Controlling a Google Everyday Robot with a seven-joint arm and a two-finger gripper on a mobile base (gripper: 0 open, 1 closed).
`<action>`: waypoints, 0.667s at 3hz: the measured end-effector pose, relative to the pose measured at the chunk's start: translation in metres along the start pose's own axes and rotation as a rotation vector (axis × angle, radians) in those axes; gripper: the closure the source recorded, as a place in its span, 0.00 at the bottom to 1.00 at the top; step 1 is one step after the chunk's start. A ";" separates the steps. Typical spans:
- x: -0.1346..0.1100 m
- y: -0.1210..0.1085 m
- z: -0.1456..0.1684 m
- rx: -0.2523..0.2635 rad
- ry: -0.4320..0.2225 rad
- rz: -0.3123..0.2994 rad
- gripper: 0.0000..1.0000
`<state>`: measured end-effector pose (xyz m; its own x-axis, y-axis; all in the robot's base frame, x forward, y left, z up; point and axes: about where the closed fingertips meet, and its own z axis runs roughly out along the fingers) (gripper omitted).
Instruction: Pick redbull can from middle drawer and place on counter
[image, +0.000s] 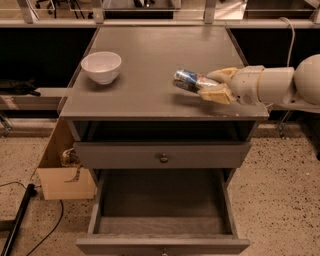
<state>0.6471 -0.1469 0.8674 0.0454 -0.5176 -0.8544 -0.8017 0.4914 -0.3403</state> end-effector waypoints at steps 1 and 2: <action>0.000 0.000 0.000 0.000 0.000 0.000 0.00; 0.000 0.000 0.000 0.000 0.000 0.000 0.00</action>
Offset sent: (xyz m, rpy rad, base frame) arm 0.0000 0.0000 0.0000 0.0000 0.0000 0.0000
